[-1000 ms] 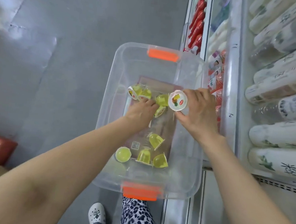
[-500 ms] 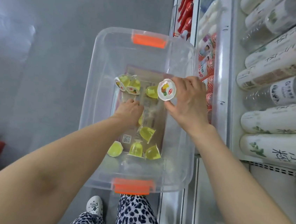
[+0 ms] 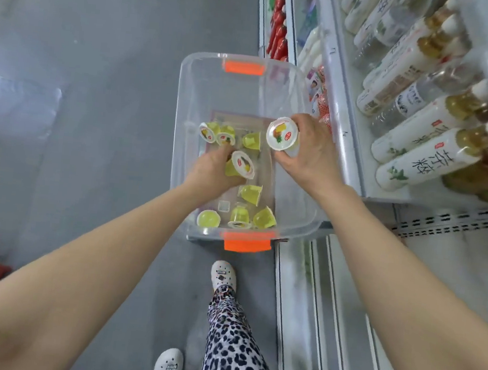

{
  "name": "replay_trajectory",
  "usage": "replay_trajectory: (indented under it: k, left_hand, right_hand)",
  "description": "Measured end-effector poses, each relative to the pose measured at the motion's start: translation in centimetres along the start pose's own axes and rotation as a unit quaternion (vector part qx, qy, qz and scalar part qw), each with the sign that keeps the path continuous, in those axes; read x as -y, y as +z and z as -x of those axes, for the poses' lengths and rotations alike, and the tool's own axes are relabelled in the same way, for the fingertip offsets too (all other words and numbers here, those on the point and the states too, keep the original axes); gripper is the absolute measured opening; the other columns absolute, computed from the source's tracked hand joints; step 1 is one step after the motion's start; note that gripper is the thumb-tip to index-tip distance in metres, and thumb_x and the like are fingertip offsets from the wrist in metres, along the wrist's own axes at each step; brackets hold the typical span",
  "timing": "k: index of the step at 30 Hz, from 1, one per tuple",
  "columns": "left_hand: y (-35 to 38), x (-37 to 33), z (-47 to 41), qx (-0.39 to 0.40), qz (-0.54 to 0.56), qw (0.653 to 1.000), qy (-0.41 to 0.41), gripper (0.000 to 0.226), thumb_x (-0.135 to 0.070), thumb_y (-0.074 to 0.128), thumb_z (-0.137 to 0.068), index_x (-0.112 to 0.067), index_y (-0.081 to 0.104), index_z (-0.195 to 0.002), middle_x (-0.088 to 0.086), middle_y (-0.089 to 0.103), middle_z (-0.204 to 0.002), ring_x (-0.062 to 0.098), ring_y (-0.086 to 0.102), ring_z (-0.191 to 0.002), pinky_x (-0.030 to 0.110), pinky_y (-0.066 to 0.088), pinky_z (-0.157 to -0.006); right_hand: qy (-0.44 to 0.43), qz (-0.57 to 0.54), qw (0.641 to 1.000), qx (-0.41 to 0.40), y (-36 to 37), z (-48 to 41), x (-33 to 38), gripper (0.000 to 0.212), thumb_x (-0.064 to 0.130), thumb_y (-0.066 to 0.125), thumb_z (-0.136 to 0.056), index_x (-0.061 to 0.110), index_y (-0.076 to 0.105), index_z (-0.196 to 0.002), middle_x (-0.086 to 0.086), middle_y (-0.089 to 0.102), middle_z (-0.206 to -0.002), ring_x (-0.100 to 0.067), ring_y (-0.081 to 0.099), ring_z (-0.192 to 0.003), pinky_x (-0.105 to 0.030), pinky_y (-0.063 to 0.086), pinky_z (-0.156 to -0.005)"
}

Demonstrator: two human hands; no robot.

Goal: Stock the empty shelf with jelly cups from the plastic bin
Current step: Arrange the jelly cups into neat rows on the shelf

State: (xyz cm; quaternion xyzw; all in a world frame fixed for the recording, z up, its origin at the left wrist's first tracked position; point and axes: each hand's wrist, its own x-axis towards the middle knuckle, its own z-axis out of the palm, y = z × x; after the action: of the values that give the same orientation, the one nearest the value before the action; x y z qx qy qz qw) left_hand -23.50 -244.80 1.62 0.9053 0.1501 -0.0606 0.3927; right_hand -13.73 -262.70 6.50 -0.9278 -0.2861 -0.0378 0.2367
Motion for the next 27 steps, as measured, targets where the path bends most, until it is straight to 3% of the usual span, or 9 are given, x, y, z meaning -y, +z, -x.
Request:
replay_trajectory:
  k: [3,6,11,13,17,21,27]
  left_hand:
    - [-1.1,-0.7,4.0,-0.010,0.020,0.999,0.042,0.052,-0.032,0.081,-0.075,-0.019,0.058,-0.119,0.001,0.067,-0.110,0.023,0.064,-0.098,0.039,0.053,-0.084]
    - [-2.3,-1.2,8.4,-0.011,0.036,0.996,0.075,0.051,-0.031,0.082,-0.074,-0.021,0.058,-0.118,-0.003,0.067,-0.108,0.019,0.063,-0.097,0.035,0.051,-0.083]
    - [-3.7,-3.1,15.8,-0.003,0.049,0.990,0.130,0.047,-0.030,0.081,-0.075,-0.023,0.057,-0.115,-0.002,0.066,-0.110,0.019,0.062,-0.100,0.034,0.049,-0.086]
    - [-4.1,-4.5,18.5,0.003,0.064,0.987,0.150,0.048,-0.031,0.082,-0.074,-0.024,0.056,-0.114,-0.003,0.066,-0.107,0.017,0.061,-0.097,0.036,0.050,-0.085]
    - [-4.2,-8.2,22.8,0.020,0.091,0.974,0.205,0.054,-0.031,0.081,-0.075,-0.020,0.056,-0.121,-0.007,0.064,-0.104,0.012,0.061,-0.090,0.021,0.048,-0.074]
    - [-3.7,-12.6,26.5,0.052,0.079,0.956,0.278,0.049,-0.040,0.080,-0.075,-0.025,0.057,-0.116,-0.012,0.065,-0.101,0.007,0.063,-0.087,0.025,0.050,-0.071]
    - [-1.1,-19.3,32.1,0.096,0.073,0.924,0.363,0.048,-0.039,0.080,-0.076,-0.033,0.052,-0.115,-0.016,0.063,-0.102,0.008,0.060,-0.090,0.026,0.048,-0.077]
  right_hand:
    - [0.024,-0.032,0.999,-0.030,-2.6,4.2,2.3,0.040,0.036,0.071,-0.078,0.016,0.054,-0.108,0.001,0.061,-0.104,-0.020,0.057,-0.092,-0.035,0.045,-0.074]
    - [0.046,-0.044,0.996,-0.066,-5.2,8.9,4.8,0.045,0.040,0.069,-0.079,0.013,0.055,-0.112,0.000,0.062,-0.106,-0.018,0.058,-0.093,-0.032,0.044,-0.075]
    - [0.112,-0.067,0.983,-0.130,-9.5,17.4,9.2,0.049,0.039,0.073,-0.077,0.019,0.054,-0.117,0.004,0.065,-0.107,-0.018,0.061,-0.096,-0.043,0.051,-0.080]
    - [0.135,-0.062,0.977,-0.151,-11.7,20.8,10.7,0.050,0.040,0.074,-0.077,0.022,0.053,-0.119,0.006,0.066,-0.106,-0.015,0.063,-0.095,-0.040,0.052,-0.080]
    - [0.169,-0.027,0.966,-0.196,-16.5,26.9,13.0,0.049,0.044,0.073,-0.078,0.025,0.052,-0.118,0.011,0.066,-0.106,-0.010,0.061,-0.091,-0.029,0.046,-0.073]
    - [0.195,-0.014,0.949,-0.247,-20.9,32.6,14.4,0.048,0.039,0.075,-0.078,0.022,0.053,-0.117,0.011,0.064,-0.103,-0.006,0.057,-0.087,-0.024,0.041,-0.069]
    - [0.236,0.026,0.918,-0.318,-26.3,40.8,15.1,0.057,0.040,0.070,-0.079,0.023,0.048,-0.129,0.007,0.064,-0.117,-0.014,0.061,-0.100,-0.029,0.048,-0.081]
